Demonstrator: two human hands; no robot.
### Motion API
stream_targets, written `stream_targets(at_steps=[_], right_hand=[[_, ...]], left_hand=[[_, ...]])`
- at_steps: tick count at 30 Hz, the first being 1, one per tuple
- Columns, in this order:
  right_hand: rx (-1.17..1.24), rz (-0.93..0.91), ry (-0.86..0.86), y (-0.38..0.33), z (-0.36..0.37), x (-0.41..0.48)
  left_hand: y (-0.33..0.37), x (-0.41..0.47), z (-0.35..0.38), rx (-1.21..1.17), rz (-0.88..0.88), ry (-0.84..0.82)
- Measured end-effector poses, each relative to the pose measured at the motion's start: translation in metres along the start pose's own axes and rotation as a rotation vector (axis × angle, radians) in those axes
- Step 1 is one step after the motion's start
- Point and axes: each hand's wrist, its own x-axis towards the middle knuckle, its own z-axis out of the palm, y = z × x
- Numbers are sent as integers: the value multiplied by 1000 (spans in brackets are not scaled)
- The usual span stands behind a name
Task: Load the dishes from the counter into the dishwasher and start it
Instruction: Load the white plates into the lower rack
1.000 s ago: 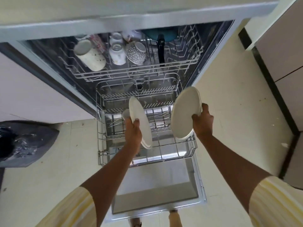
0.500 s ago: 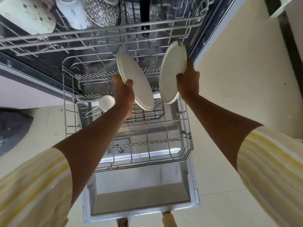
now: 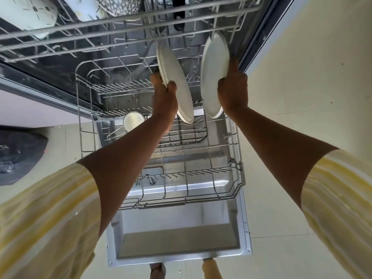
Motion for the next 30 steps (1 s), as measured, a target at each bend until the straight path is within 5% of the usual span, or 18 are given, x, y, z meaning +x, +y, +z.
stream_targets(at_steps=[13, 22, 30], right_hand=[[-8, 3, -88, -6, 32, 30], [54, 137, -262, 1, 21, 41], [-13, 61, -368, -2, 17, 40]], left_hand=[[-3, 27, 7, -9, 50, -23], [6, 45, 24, 126, 86, -66], [3, 53, 48, 303, 95, -205]])
